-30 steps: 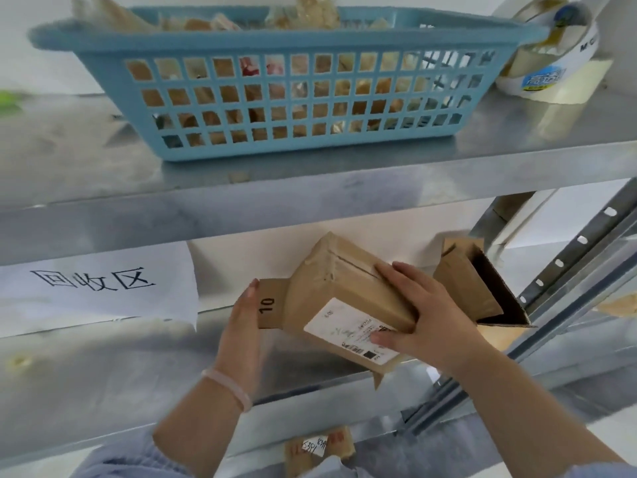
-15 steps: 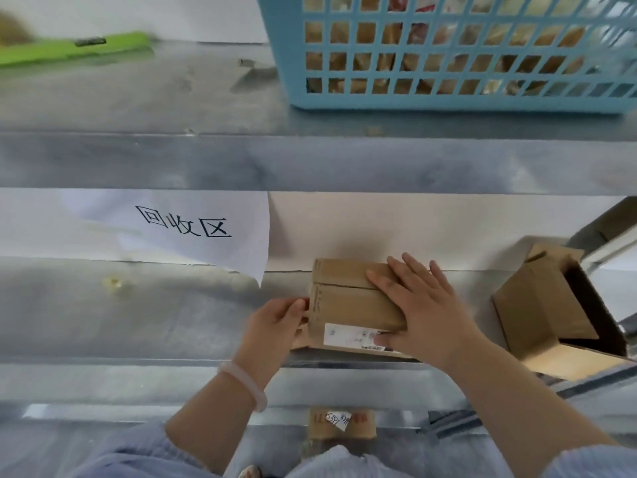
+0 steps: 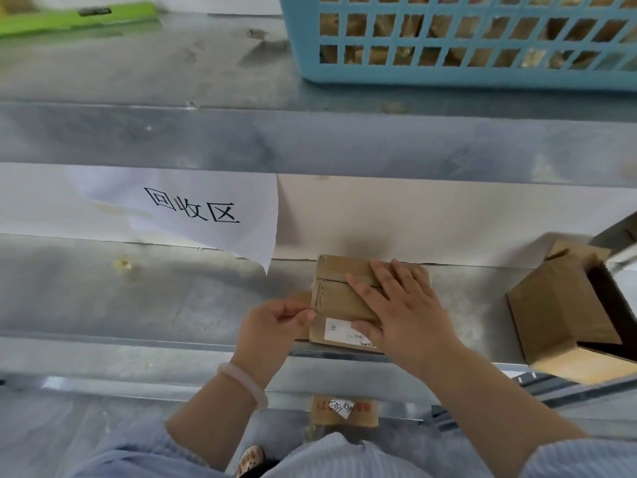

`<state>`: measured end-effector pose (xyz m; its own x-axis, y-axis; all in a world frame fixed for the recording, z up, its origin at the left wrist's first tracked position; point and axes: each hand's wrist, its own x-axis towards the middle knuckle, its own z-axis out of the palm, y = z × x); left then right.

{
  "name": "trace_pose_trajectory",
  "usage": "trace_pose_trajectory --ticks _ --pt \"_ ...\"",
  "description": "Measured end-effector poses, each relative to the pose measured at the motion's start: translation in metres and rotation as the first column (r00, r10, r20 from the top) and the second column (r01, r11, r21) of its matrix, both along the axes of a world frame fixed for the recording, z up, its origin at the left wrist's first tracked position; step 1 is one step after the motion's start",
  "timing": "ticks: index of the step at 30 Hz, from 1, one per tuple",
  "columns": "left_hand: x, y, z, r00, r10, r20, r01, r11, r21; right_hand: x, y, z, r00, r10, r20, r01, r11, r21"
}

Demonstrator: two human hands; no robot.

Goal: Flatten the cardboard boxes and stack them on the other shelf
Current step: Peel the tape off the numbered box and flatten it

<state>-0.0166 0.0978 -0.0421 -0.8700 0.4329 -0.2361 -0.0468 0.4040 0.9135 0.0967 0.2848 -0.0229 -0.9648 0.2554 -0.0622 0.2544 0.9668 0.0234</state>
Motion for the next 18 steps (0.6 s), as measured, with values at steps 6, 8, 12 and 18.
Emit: trace_pose_trajectory --ticks 6,8,12,18 --pt "-0.005 -0.004 -0.002 0.994 -0.082 -0.071 0.073 0.989 -0.129 0.002 -0.002 -0.007 0.999 0.019 0.043 -0.021 0.998 0.053" --pt "-0.006 -0.006 0.001 0.993 -0.115 0.032 0.117 0.991 -0.067 0.002 -0.001 -0.007 0.999 0.020 0.048 -0.022 0.999 0.049" --pt "-0.006 -0.007 0.004 0.984 -0.135 0.114 0.127 0.989 0.077 0.001 -0.001 -0.008 0.999 0.018 0.051 -0.021 0.998 0.055" --pt "-0.007 0.003 0.006 0.987 0.096 -0.129 -0.086 0.993 0.084 0.002 -0.001 -0.009 0.999 0.018 0.039 -0.020 0.999 0.044"
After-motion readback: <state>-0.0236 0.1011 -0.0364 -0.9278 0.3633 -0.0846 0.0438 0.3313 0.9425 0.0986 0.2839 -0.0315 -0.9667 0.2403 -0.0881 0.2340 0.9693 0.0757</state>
